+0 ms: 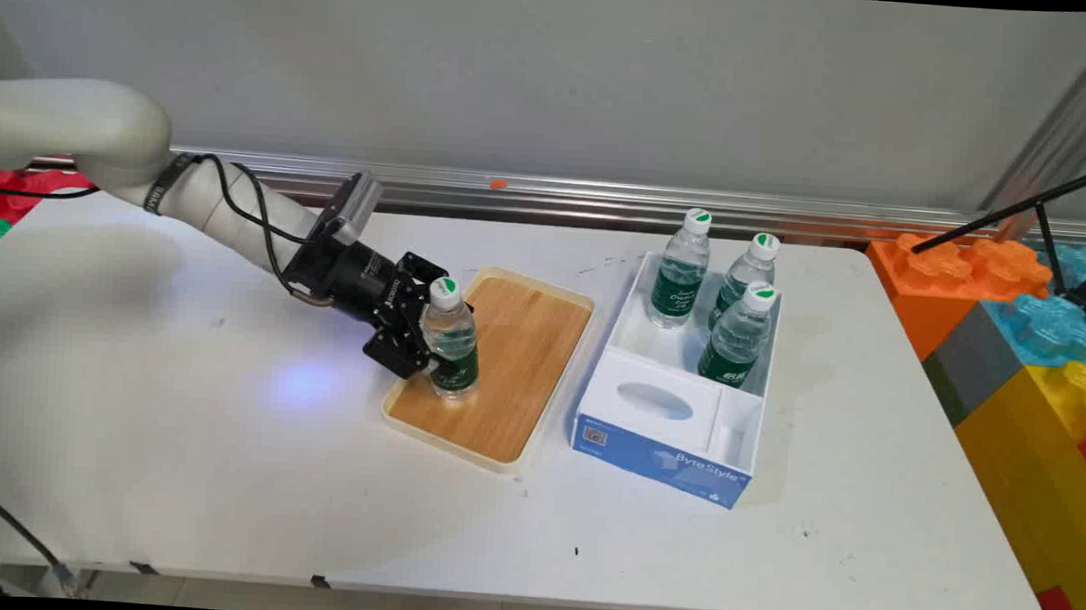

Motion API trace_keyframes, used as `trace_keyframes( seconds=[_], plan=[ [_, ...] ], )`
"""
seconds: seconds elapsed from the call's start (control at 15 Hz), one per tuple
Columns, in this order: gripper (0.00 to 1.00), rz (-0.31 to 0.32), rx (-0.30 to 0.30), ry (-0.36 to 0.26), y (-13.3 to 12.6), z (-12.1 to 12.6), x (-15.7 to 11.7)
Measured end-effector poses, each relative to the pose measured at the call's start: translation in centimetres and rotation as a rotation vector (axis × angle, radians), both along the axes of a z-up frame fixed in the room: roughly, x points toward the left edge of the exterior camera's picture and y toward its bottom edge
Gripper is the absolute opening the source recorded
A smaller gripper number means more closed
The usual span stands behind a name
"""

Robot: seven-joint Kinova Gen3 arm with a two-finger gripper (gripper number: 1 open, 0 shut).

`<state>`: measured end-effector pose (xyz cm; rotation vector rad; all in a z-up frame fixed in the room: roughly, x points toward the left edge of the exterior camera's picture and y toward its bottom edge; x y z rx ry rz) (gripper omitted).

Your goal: Pick up the green bottle from the white box

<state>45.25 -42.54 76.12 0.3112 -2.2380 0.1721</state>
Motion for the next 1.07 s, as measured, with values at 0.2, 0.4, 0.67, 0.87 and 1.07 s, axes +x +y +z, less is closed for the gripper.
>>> trace_keyframes(
  seconds=[0.2, 0.4, 0.67, 0.87, 1.07],
  plan=[
    [1.0, -0.004, 0.004, -0.004, 0.1, 0.6, 0.2],
    [1.0, -0.01, -0.007, -0.016, 0.2, 2.3, 0.2],
    [1.0, 0.009, -0.043, -0.048, 0.3, 6.5, 0.0],
    [1.0, 0.022, -0.057, -0.065, 0.3, 9.3, -0.6],
    [1.0, 0.048, -0.066, -0.085, -0.2, 12.0, -2.1]
  ],
)
